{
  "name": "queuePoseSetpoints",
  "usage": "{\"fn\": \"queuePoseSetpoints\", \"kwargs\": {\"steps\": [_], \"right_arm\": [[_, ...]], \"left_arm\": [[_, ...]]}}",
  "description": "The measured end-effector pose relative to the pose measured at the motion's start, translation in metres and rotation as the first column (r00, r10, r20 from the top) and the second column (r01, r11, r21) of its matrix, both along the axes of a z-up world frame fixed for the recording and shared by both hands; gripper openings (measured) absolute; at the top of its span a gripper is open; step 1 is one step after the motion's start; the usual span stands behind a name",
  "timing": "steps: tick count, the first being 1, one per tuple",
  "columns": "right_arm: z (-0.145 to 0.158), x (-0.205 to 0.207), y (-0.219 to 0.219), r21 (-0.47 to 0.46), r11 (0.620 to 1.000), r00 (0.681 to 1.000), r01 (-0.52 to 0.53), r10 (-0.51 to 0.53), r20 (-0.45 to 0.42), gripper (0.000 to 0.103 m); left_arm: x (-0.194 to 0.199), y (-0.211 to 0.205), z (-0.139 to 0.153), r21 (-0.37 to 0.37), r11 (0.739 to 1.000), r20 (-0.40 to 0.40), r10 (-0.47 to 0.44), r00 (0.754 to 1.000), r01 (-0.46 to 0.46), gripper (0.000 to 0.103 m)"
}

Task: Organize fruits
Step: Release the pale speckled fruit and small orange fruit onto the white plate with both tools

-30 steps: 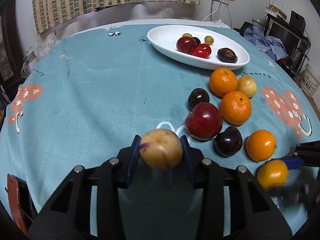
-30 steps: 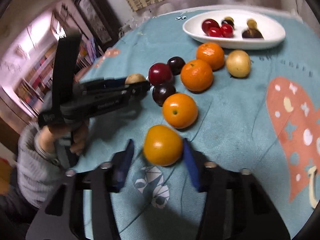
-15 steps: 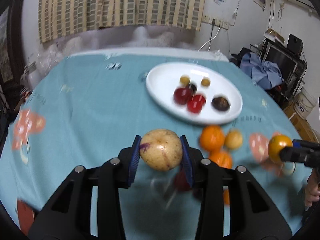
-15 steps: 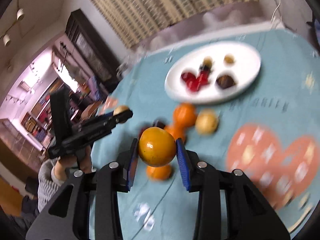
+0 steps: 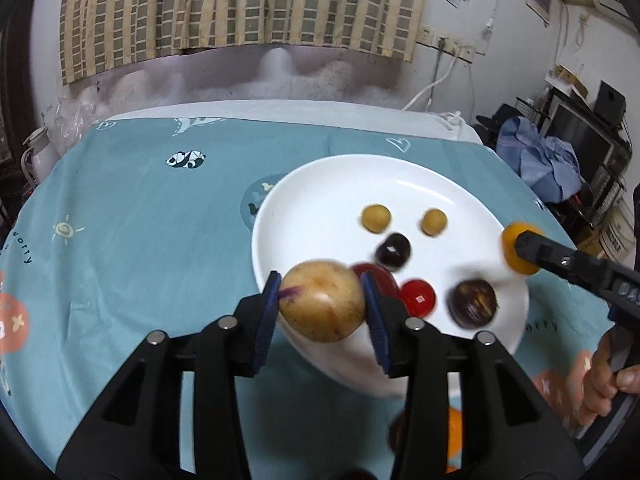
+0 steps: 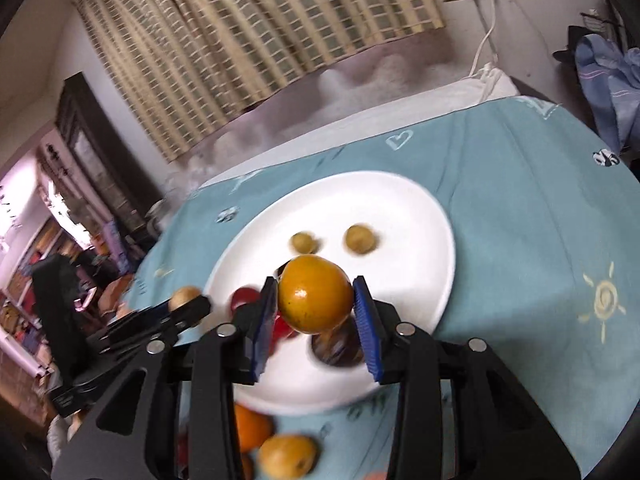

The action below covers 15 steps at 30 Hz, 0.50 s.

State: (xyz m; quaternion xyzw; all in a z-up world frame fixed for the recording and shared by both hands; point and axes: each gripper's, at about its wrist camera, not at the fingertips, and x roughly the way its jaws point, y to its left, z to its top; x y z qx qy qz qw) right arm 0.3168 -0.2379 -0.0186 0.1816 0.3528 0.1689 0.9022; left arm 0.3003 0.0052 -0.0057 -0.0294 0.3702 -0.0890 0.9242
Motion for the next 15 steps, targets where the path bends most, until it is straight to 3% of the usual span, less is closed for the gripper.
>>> {"fn": "queuePoseSetpoints", "kwargs": {"steps": [1, 2, 3, 7, 10, 15], "right_arm": [[-0.003, 0.003, -0.003, 0.004, 1.0, 1.0, 0.008, -0.008, -0.002, 0.076], [-0.004, 0.001, -0.007, 0.014, 1.0, 1.0, 0.016, -0.017, 0.008, 0.084], [-0.004, 0.0, -0.012, 0.028, 0.999, 0.999, 0.023, -0.024, 0.023, 0.088], [0.007, -0.009, -0.025, 0.12, 0.993, 1.0, 0.017, -0.02, 0.023, 0.088], [0.021, -0.025, -0.027, 0.194, 0.981, 1.0, -0.011, 0.009, 0.013, 0.089], [0.036, -0.063, -0.018, 0.212, 0.975, 0.998, -0.06, 0.056, 0.026, 0.094]], "left_arm": [[0.002, 0.002, -0.001, -0.001, 1.0, 0.003, 0.015, 1.0, -0.015, 0.072], [0.0, 0.004, -0.002, -0.004, 1.0, 0.01, 0.023, 1.0, -0.023, 0.081], [-0.002, 0.005, -0.003, -0.002, 1.0, 0.017, 0.015, 1.0, -0.015, 0.082], [-0.01, 0.009, 0.003, 0.034, 0.999, 0.037, 0.029, 0.999, -0.03, 0.083], [-0.023, 0.018, 0.009, 0.003, 0.999, 0.036, 0.043, 0.998, -0.043, 0.088], [-0.069, 0.036, 0.009, 0.003, 0.997, 0.034, 0.082, 0.996, -0.082, 0.092]]}}
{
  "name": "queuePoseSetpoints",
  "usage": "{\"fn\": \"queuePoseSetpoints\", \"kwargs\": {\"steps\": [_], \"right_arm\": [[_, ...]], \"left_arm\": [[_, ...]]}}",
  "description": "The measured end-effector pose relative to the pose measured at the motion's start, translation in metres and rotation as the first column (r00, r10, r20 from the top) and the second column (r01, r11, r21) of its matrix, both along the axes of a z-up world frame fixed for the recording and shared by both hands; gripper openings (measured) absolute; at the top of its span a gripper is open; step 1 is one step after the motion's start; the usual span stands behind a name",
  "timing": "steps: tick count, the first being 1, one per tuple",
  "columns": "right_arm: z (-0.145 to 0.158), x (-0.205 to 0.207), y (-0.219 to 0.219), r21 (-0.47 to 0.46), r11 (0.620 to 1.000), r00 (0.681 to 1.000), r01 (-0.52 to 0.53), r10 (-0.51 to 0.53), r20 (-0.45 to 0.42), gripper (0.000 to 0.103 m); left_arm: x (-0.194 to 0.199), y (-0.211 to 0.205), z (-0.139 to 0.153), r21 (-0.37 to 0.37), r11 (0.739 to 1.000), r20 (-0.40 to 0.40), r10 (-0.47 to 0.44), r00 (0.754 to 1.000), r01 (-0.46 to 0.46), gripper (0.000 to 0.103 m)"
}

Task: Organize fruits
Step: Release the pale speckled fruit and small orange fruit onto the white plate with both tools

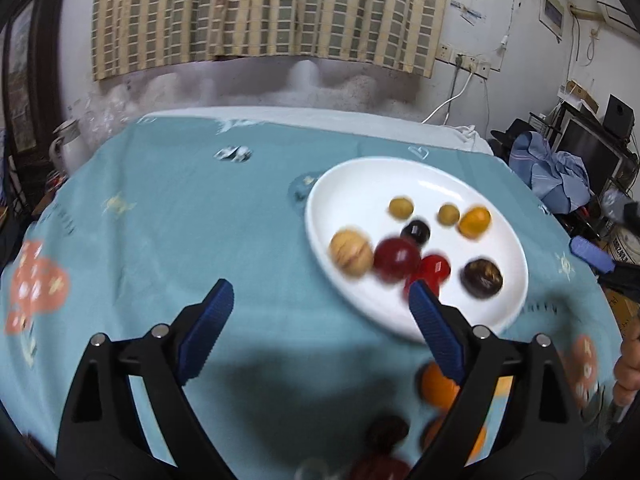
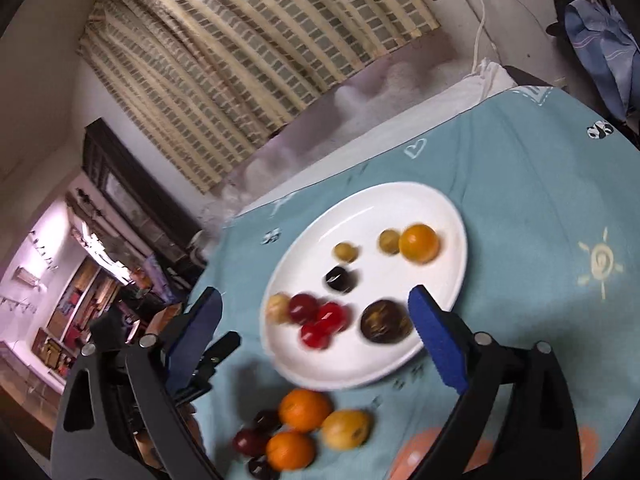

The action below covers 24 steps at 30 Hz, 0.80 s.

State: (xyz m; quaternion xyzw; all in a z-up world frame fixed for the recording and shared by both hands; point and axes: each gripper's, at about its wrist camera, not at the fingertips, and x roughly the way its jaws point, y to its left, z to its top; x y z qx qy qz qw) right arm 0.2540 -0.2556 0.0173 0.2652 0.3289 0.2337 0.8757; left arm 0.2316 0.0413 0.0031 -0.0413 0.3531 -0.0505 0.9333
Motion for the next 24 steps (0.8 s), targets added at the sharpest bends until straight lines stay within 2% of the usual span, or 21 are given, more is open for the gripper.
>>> {"fn": "queuePoseSetpoints", "kwargs": {"steps": [3, 6, 8, 10, 14, 20, 24], "right_arm": [[-0.005, -0.031, 0.002, -0.003, 1.0, 1.0, -0.01, 0.01, 0.019, 0.094], [-0.019, -0.062, 0.003, -0.016, 1.0, 1.0, -0.012, 0.013, 0.01, 0.094], [-0.028, -0.08, 0.007, -0.045, 0.998, 0.999, -0.032, 0.032, -0.011, 0.094], [-0.033, -0.091, 0.009, -0.052, 0.997, 0.999, -0.049, 0.048, -0.016, 0.094], [-0.034, -0.093, 0.013, -0.063, 0.996, 0.998, -0.059, 0.058, -0.016, 0.095], [-0.037, -0.09, 0.007, -0.026, 0.999, 0.998, -0.043, 0.041, -0.045, 0.095], [-0.038, -0.089, 0.007, -0.028, 0.999, 0.998, -0.04, 0.039, -0.051, 0.095]], "left_arm": [[-0.034, 0.006, -0.005, 0.005, 1.0, -0.008, 0.0, 1.0, 0.0, 0.092], [-0.071, 0.007, -0.013, 0.05, 0.999, 0.01, -0.007, 1.0, 0.007, 0.098], [-0.088, 0.007, -0.019, 0.094, 0.996, 0.008, 0.0, 1.0, 0.0, 0.098], [-0.099, 0.008, -0.022, 0.104, 0.995, 0.008, 0.002, 1.0, -0.003, 0.098], [-0.109, 0.008, -0.022, 0.064, 0.998, 0.017, -0.03, 0.999, 0.029, 0.098], [-0.104, -0.004, -0.03, 0.07, 0.995, -0.009, -0.073, 0.997, 0.073, 0.099], [-0.098, -0.016, -0.037, 0.104, 0.989, -0.039, -0.099, 0.994, 0.103, 0.099]]}}
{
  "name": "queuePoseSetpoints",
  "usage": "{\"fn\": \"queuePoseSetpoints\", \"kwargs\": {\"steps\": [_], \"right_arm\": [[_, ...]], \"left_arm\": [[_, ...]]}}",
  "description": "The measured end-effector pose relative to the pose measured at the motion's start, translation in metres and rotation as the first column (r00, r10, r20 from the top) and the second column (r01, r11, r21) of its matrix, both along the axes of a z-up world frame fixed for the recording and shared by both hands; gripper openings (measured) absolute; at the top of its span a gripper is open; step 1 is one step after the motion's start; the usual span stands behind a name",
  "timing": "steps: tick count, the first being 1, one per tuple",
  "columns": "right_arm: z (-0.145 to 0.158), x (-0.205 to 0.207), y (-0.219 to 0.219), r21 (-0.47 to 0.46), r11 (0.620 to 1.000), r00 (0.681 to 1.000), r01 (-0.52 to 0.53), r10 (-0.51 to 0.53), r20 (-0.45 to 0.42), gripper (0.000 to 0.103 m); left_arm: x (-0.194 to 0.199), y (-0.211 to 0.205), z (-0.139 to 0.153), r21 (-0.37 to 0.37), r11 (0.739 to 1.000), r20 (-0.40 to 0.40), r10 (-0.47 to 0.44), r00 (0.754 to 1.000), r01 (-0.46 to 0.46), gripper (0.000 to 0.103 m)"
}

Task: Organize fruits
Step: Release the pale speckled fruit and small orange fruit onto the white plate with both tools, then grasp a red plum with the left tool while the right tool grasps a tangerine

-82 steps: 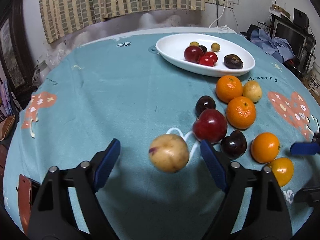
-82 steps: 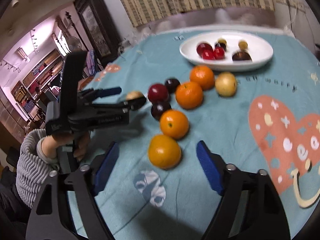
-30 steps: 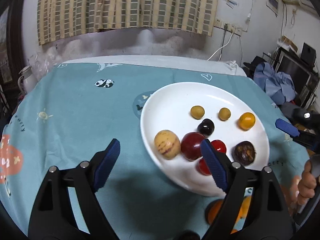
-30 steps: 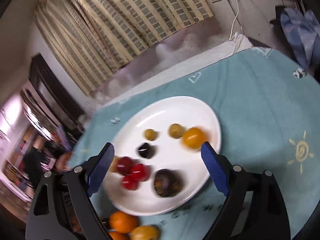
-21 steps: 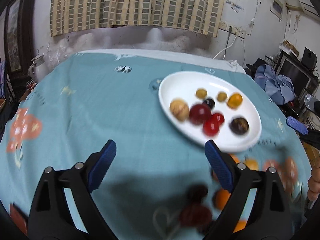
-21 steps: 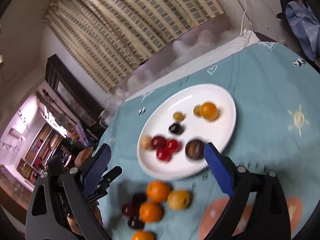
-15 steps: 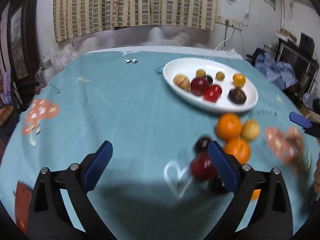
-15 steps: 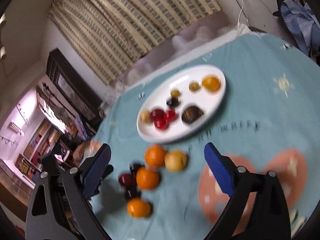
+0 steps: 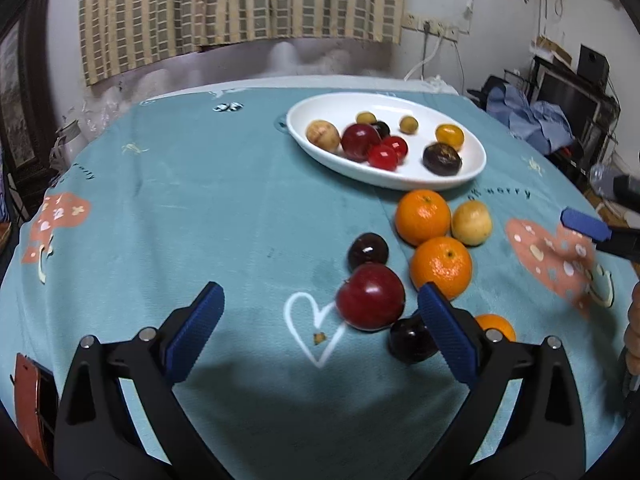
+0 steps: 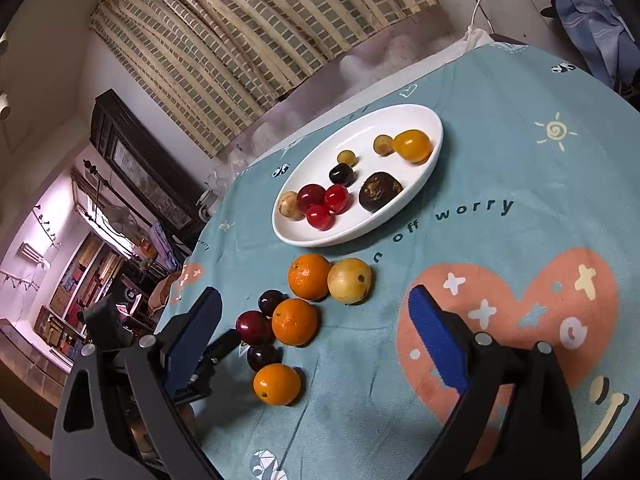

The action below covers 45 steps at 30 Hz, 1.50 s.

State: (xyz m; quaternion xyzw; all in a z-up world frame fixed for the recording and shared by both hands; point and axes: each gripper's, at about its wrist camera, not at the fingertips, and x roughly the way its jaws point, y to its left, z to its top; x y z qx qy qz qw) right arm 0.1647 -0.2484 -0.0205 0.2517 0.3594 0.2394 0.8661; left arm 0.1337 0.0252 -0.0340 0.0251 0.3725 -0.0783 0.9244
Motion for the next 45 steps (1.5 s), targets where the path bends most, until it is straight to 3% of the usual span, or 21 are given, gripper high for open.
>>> {"fn": "queuePoseSetpoints", "kwargs": {"steps": [3, 5, 8, 9, 10, 13, 19, 23, 29, 35, 41, 45], "right_arm": [[-0.001, 0.0, 0.004, -0.015, 1.0, 1.0, -0.012, 0.012, -0.004, 0.095], [-0.002, 0.0, 0.005, -0.021, 1.0, 1.0, -0.015, 0.015, -0.005, 0.095], [-0.002, 0.0, 0.004, -0.017, 1.0, 1.0, -0.007, 0.007, -0.004, 0.095], [-0.002, 0.0, 0.003, -0.012, 1.0, 1.0, -0.004, 0.003, -0.004, 0.095], [-0.002, 0.0, 0.002, -0.007, 1.0, 1.0, 0.0, 0.0, -0.004, 0.095], [-0.001, -0.001, 0.002, -0.007, 1.0, 1.0, 0.0, 0.0, -0.001, 0.095], [0.0, -0.002, 0.004, -0.013, 1.0, 1.0, -0.009, 0.009, 0.007, 0.095], [0.001, -0.003, 0.006, -0.022, 1.0, 1.0, -0.015, 0.015, 0.011, 0.095], [0.0, -0.004, 0.01, -0.034, 0.999, 1.0, -0.03, 0.031, 0.007, 0.095], [-0.004, -0.006, 0.024, -0.089, 0.993, 0.997, -0.074, 0.074, 0.006, 0.095], [-0.007, -0.011, 0.04, -0.15, 0.98, 0.99, -0.133, 0.138, 0.022, 0.094], [-0.011, -0.015, 0.053, -0.179, 0.961, 0.977, -0.209, 0.212, 0.001, 0.079]], "left_arm": [[0.005, -0.003, -0.004, 0.069, 0.997, -0.004, 0.02, 1.0, -0.02, 0.101], [0.005, 0.004, -0.001, 0.066, 0.997, 0.005, 0.04, 0.999, -0.04, 0.101], [0.002, 0.026, 0.008, 0.083, 0.985, 0.05, 0.15, 0.987, -0.154, 0.101], [0.0, 0.034, 0.01, 0.075, 0.979, 0.06, 0.187, 0.98, -0.191, 0.101], [-0.002, 0.048, 0.013, 0.019, 0.977, 0.058, 0.21, 0.976, -0.211, 0.101], [-0.006, 0.062, 0.018, -0.114, 0.976, 0.046, 0.191, 0.98, -0.185, 0.101], [0.004, 0.039, 0.003, 0.022, 0.989, 0.022, 0.146, 0.989, -0.147, 0.101], [0.01, 0.044, -0.001, 0.003, 0.989, 0.004, 0.147, 0.989, -0.147, 0.099], [0.022, 0.059, -0.004, -0.044, 0.984, -0.019, 0.171, 0.985, -0.172, 0.087], [0.045, 0.073, -0.016, -0.127, 0.974, -0.107, 0.174, 0.979, -0.187, 0.059], [0.054, 0.079, -0.019, -0.164, 0.967, -0.125, 0.176, 0.976, -0.195, 0.051], [0.052, 0.078, -0.019, -0.16, 0.97, -0.122, 0.163, 0.979, -0.181, 0.039]]}}
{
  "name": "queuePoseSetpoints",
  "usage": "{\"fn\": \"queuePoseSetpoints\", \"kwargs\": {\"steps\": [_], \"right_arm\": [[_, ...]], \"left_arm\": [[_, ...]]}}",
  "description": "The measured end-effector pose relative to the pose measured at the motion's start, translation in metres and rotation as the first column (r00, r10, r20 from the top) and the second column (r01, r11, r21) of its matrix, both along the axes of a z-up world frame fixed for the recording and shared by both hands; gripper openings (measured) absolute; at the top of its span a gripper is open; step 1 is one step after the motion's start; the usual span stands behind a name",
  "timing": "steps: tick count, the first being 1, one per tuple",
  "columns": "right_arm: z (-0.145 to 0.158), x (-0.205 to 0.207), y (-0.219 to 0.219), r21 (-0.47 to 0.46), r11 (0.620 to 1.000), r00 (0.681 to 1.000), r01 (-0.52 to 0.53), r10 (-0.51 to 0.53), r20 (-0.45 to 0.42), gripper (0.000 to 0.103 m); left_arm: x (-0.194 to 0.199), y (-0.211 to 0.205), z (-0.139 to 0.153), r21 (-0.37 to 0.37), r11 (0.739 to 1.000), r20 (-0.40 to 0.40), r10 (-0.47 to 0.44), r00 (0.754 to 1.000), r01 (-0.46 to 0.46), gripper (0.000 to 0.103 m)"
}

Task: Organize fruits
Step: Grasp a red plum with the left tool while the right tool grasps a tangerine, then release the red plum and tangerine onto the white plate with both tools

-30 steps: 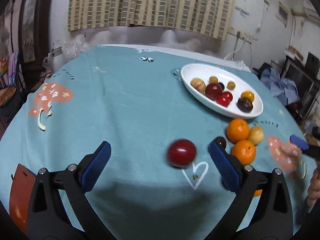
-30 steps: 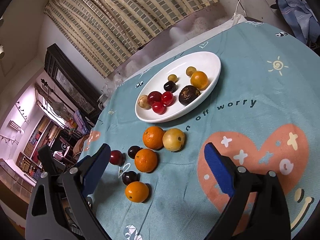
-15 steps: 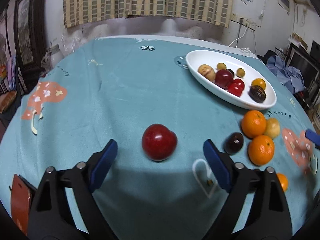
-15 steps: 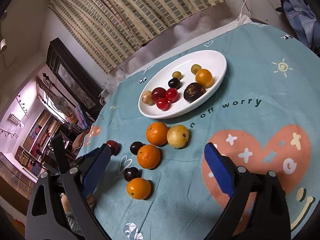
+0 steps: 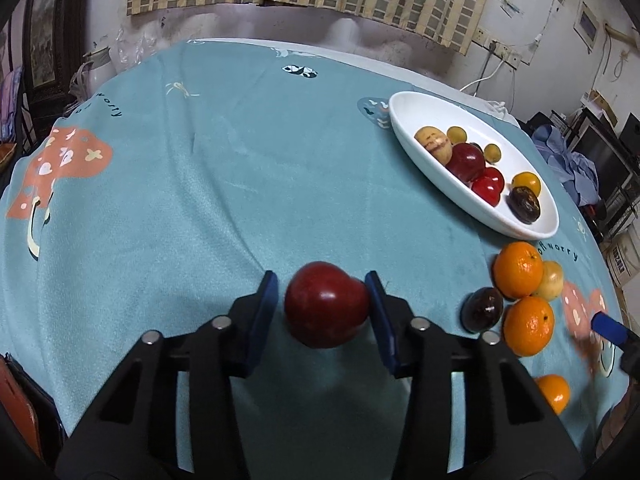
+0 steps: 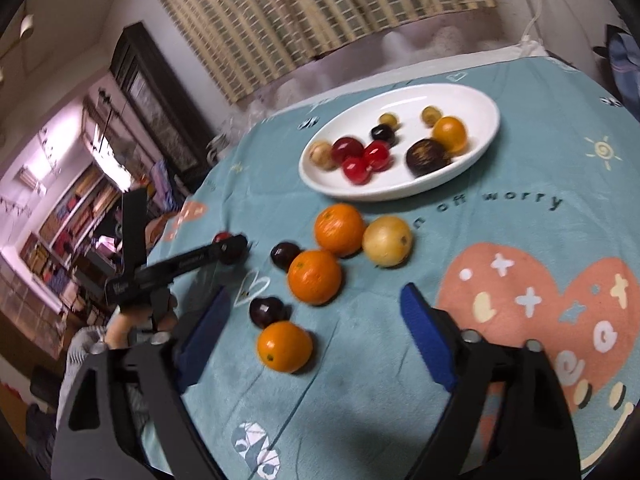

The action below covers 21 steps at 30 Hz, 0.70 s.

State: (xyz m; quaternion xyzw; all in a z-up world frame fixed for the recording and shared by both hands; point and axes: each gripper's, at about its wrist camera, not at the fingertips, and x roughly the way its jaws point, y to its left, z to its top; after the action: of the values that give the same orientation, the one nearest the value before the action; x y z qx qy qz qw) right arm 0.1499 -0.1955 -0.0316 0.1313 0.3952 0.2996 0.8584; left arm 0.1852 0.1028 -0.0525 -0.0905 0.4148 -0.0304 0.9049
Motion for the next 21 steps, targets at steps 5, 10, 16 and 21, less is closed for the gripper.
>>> {"fn": "queuePoseSetpoints", "kwargs": {"steps": [5, 10, 16, 21], "right_arm": [[-0.005, -0.008, 0.02, -0.068, 0.994, 0.996, -0.088, 0.088, -0.003, 0.071], [-0.018, -0.014, 0.045, -0.191, 0.969, 0.988, -0.154, 0.157, -0.003, 0.056], [-0.03, -0.016, 0.053, -0.239, 0.956, 0.985, -0.171, 0.173, -0.011, 0.039], [-0.016, -0.015, 0.035, -0.163, 0.978, 0.99, -0.134, 0.14, 0.027, 0.039]], "left_arm": [[-0.005, -0.004, 0.002, 0.02, 1.0, 0.008, -0.008, 1.0, 0.008, 0.039], [-0.005, -0.006, 0.003, 0.035, 0.999, 0.008, -0.011, 1.0, 0.011, 0.039], [-0.006, -0.005, 0.003, 0.034, 0.999, 0.009, -0.013, 1.0, 0.012, 0.039], [-0.012, -0.011, 0.006, 0.015, 0.999, 0.029, -0.045, 0.999, 0.044, 0.039]]}}
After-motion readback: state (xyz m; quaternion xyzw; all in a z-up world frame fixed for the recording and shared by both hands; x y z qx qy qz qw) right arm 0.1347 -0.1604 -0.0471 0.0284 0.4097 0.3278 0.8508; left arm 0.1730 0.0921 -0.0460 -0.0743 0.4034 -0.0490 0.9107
